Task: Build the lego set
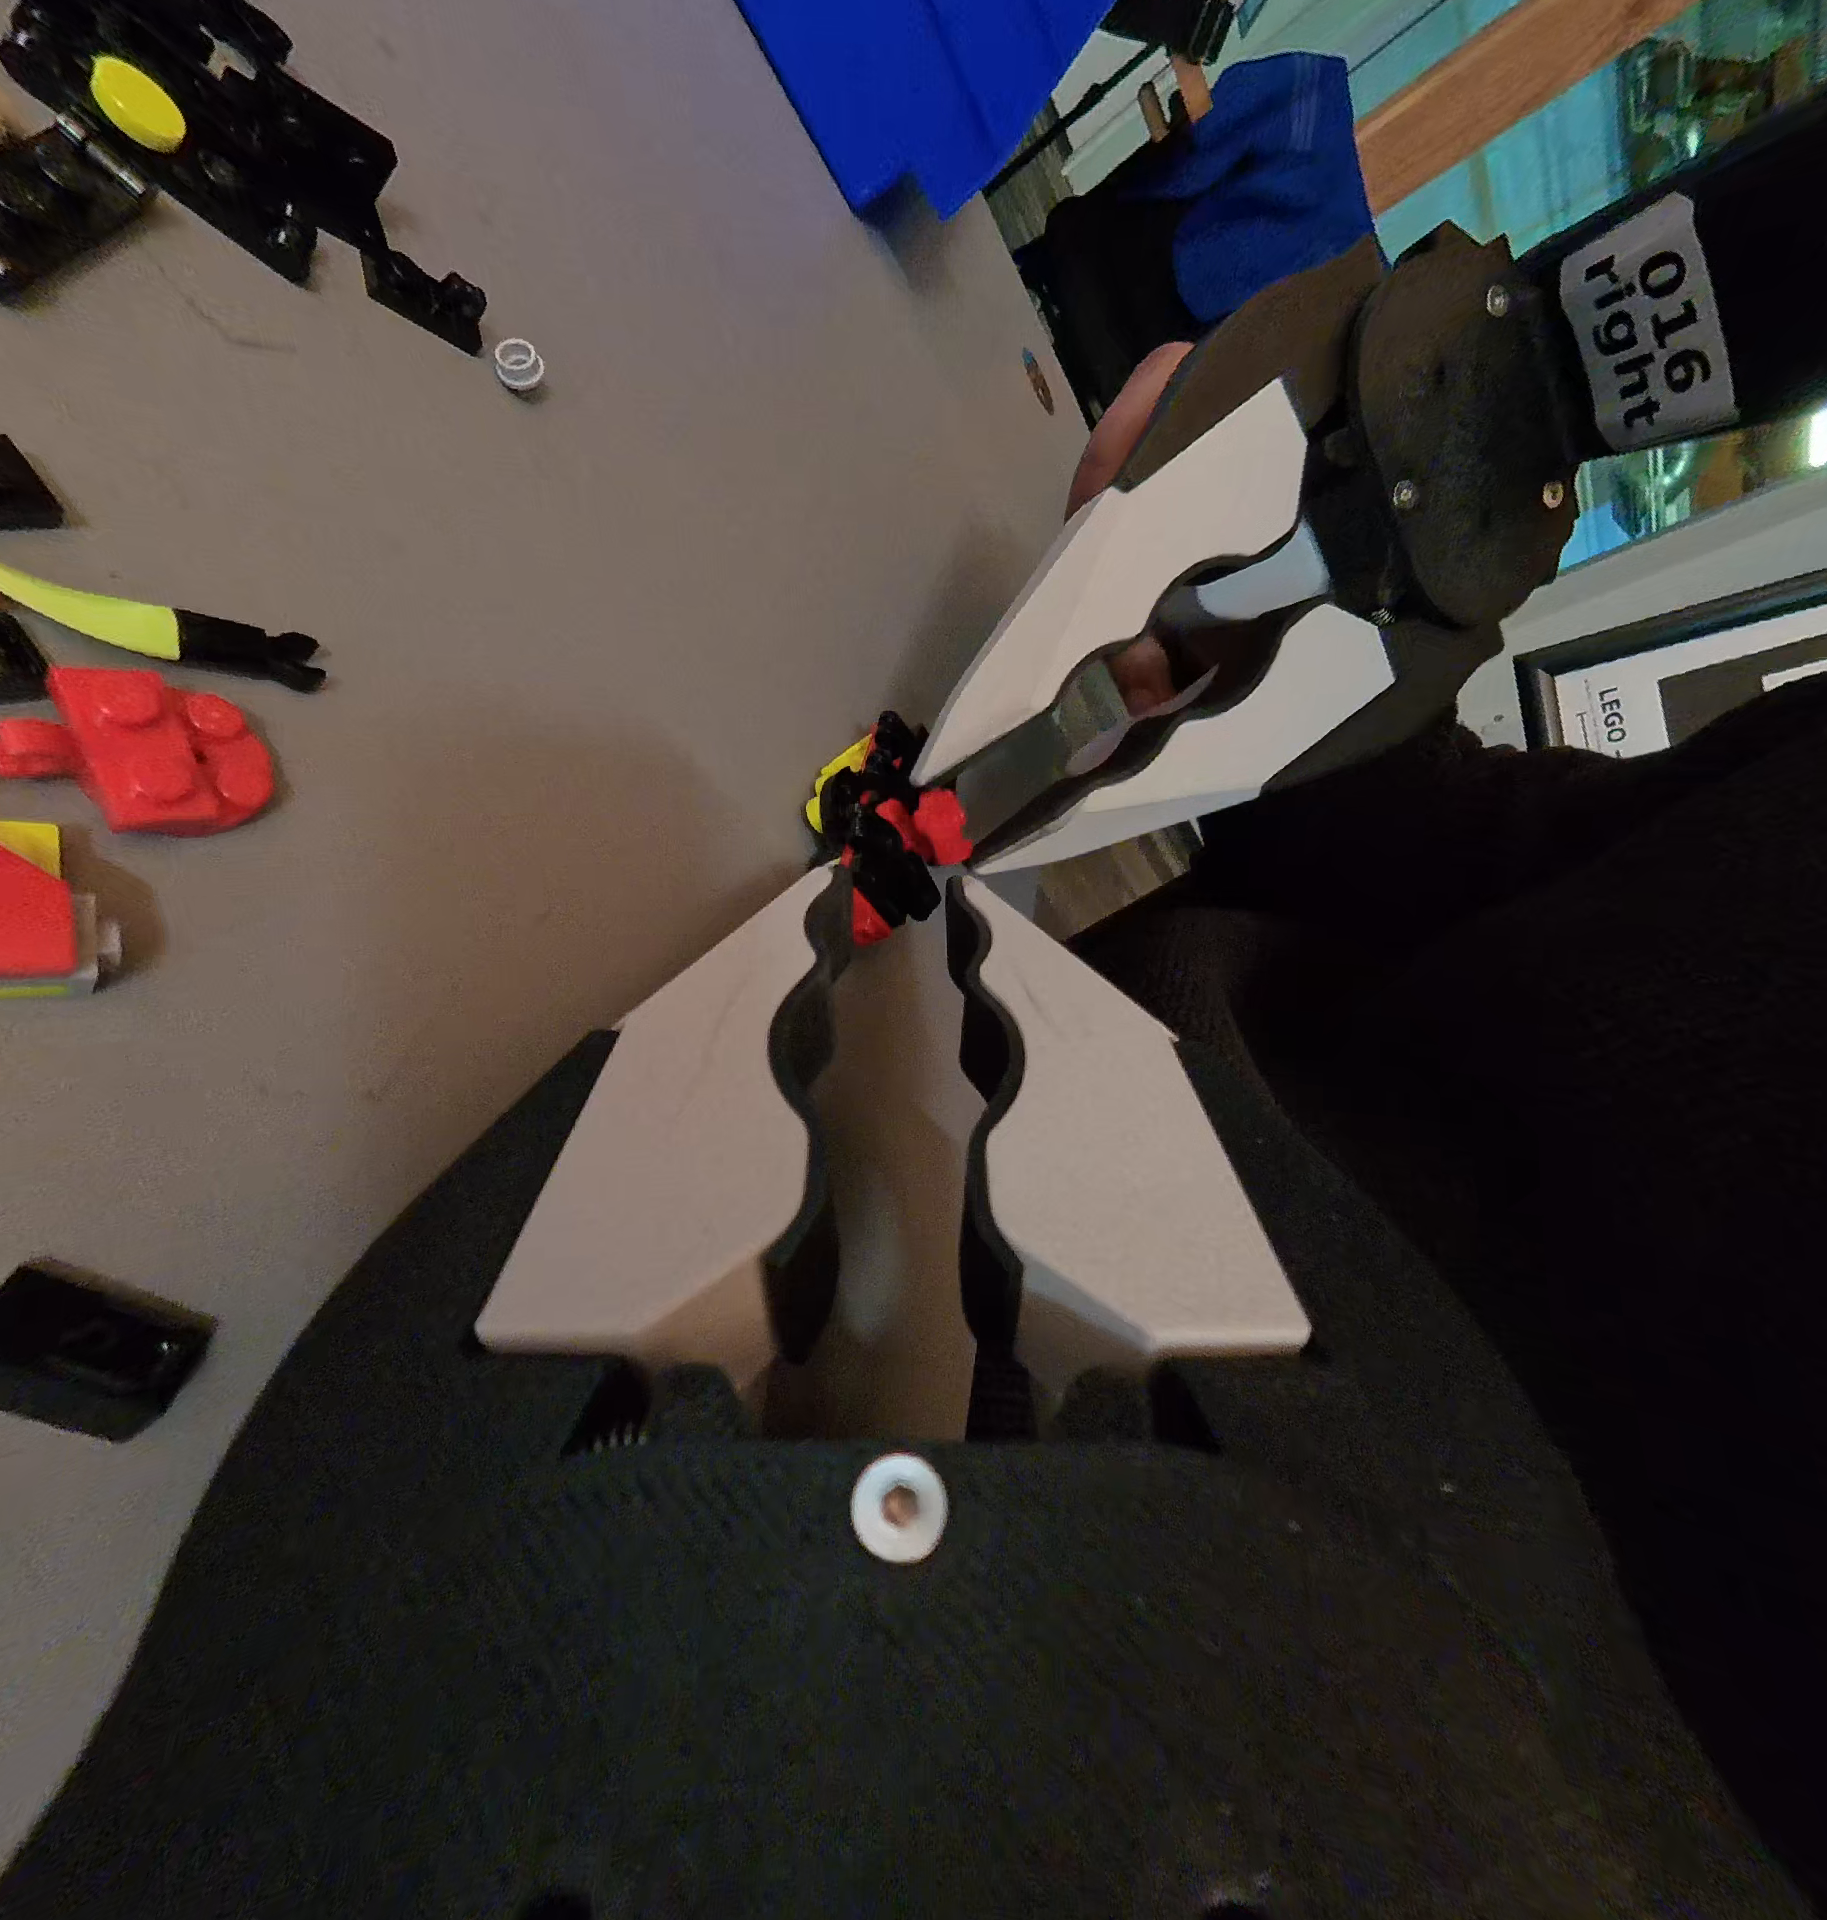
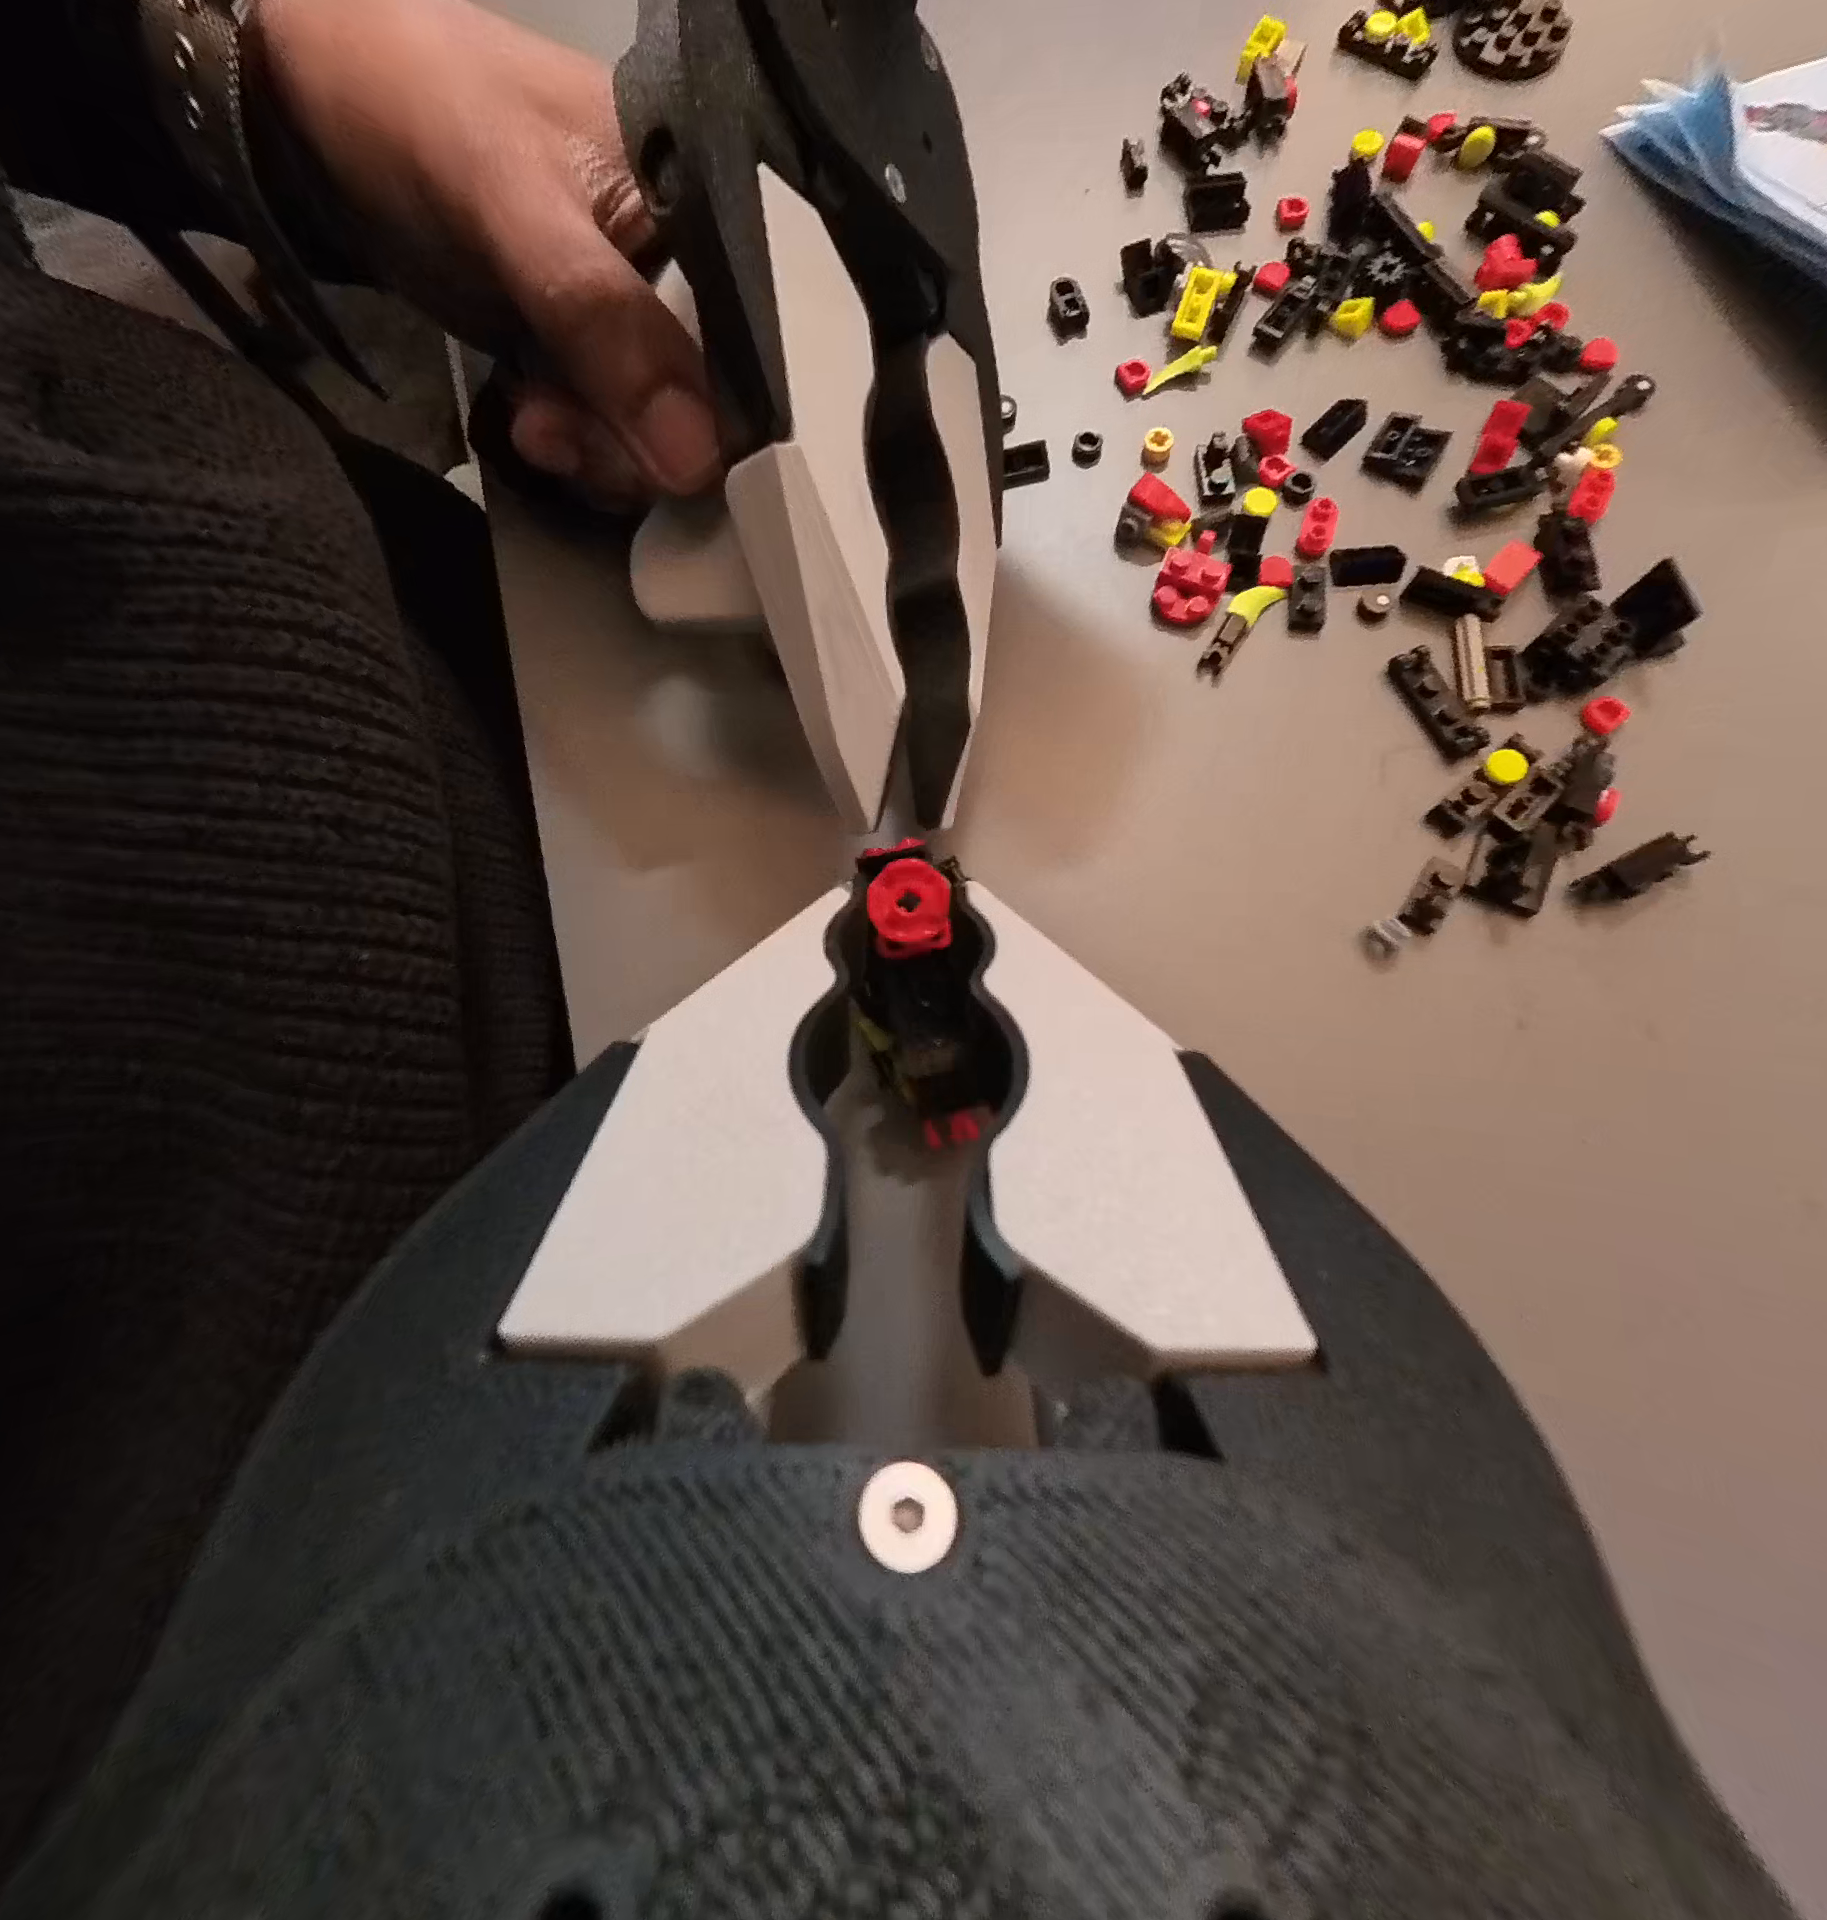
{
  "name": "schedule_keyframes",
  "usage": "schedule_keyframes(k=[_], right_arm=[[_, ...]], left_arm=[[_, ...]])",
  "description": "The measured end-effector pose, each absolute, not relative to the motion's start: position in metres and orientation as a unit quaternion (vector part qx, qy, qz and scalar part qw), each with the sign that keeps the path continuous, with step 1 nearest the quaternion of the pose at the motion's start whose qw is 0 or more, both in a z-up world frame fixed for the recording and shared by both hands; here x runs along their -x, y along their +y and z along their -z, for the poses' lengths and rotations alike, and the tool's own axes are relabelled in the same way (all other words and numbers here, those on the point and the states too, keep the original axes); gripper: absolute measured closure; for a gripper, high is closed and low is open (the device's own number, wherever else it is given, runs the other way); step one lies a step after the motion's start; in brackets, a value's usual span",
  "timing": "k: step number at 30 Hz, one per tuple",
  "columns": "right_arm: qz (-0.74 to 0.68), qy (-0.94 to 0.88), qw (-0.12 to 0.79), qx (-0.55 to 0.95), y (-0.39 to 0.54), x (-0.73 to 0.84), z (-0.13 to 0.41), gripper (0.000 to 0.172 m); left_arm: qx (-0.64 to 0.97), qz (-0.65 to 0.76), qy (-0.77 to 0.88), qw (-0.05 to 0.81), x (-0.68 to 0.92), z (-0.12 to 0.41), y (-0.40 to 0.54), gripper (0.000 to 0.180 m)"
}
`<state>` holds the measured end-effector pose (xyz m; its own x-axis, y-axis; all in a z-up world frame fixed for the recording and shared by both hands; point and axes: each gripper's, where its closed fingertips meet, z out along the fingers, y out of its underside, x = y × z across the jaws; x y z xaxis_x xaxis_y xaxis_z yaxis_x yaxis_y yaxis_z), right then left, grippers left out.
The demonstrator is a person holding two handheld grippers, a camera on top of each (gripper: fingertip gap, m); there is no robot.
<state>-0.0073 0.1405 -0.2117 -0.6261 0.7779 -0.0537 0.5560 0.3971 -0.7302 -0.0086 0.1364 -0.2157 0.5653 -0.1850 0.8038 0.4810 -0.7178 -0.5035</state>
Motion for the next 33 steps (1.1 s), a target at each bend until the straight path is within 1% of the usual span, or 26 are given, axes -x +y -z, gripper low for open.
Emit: schedule_keyframes(k=[4, 25, 33], right_arm=[[-0.349, -0.833, 0.15, 0.402, 0.1406, 0.0075, 0.218, 0.158], [-0.358, -0.833, 0.145, 0.397, 0.1388, 0.0066, 0.218, 0.158], [-0.359, -0.831, 0.152, 0.397, 0.1401, 0.0064, 0.2159, 0.156]], left_arm=[[0.807, 0.457, -0.091, 0.362, 0.0079, 0.2164, 0.1364, 0.165], [0.809, 0.456, -0.091, 0.36, 0.0067, 0.2174, 0.1366, 0.165], [0.808, 0.457, -0.092, 0.36, 0.0068, 0.217, 0.1365, 0.165]])
